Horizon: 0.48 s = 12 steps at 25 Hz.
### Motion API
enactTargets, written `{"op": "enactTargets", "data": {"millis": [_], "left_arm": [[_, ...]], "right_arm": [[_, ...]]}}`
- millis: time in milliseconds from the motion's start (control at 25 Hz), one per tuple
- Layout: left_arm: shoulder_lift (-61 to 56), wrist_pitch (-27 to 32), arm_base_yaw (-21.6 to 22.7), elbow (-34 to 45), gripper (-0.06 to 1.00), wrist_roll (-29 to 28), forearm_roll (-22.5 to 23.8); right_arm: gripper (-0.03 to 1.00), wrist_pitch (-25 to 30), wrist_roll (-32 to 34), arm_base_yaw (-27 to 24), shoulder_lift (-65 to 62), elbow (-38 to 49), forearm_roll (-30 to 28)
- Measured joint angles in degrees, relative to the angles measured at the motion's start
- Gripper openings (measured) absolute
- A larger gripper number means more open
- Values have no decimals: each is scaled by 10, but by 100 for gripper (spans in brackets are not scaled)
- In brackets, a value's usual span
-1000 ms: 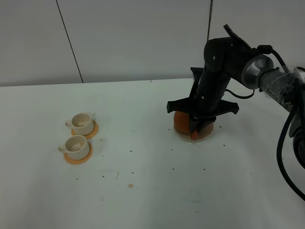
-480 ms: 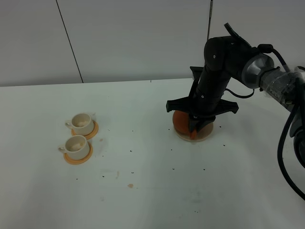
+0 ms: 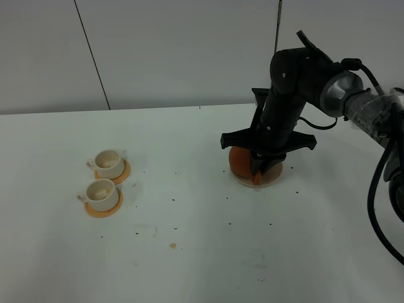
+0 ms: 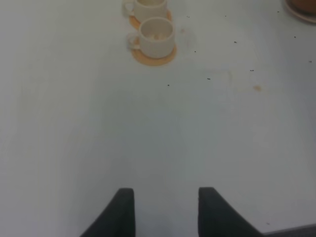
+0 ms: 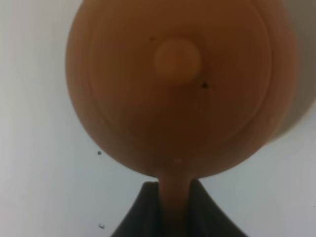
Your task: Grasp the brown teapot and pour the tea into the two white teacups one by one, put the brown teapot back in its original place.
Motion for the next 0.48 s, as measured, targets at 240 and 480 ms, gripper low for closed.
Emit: {"op": "enactTargets", "data": {"millis": [240,480], "left_arm": [[0,0,0,0,37,0,0],[0,0,0,0,37,0,0]], "right_arm": [[9,1,-1,0,-10,0,-4],[9,1,-5,0,-20,0,-6]]}}
